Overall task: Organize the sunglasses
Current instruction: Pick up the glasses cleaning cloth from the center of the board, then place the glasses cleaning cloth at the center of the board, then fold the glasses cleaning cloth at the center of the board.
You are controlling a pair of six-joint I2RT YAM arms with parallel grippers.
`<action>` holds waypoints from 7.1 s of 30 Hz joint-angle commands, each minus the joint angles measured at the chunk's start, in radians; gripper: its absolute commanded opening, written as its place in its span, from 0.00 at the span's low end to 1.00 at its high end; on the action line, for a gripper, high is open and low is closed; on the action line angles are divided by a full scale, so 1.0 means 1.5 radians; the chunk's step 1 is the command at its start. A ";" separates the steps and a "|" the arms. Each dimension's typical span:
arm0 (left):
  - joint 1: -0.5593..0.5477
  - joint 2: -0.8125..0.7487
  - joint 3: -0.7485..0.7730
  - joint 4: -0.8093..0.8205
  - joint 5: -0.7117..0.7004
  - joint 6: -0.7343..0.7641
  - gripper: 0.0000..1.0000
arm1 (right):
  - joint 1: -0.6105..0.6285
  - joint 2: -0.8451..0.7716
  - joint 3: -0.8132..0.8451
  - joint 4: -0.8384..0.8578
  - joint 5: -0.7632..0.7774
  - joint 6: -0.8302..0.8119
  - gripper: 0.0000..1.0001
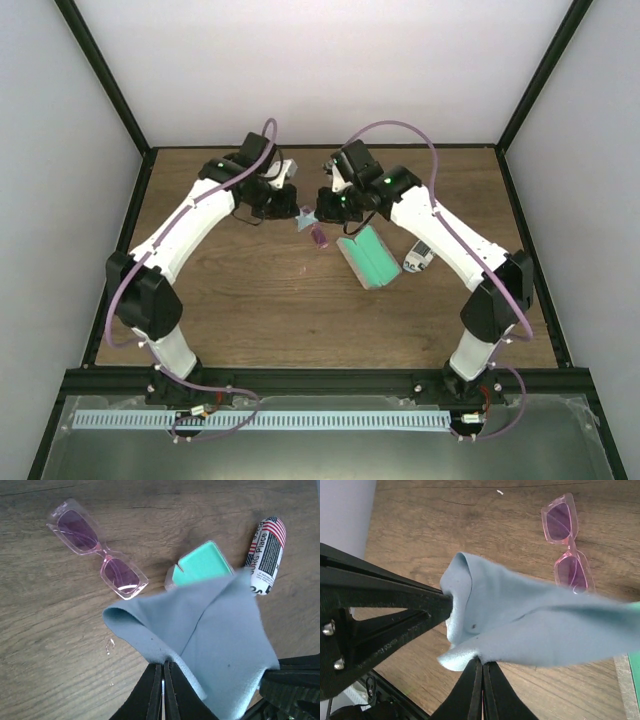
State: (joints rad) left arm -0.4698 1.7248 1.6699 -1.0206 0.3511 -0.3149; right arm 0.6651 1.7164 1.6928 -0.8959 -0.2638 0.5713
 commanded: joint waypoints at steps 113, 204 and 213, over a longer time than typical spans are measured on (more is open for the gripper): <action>-0.026 0.062 -0.323 0.197 0.051 -0.030 0.51 | -0.034 -0.021 -0.488 0.137 -0.137 -0.021 0.02; -0.063 0.178 -0.281 0.208 -0.042 -0.040 0.04 | -0.029 0.180 -0.244 0.112 0.053 -0.058 0.12; -0.063 0.173 -0.277 0.206 -0.048 -0.035 0.04 | -0.029 0.180 -0.232 0.108 0.068 -0.057 0.01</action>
State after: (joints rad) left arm -0.5526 1.9556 1.2697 -0.7078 0.2939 -0.3664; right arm 0.6106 1.9602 1.3140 -0.7238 -0.1814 0.4870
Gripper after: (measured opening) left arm 0.044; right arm 0.013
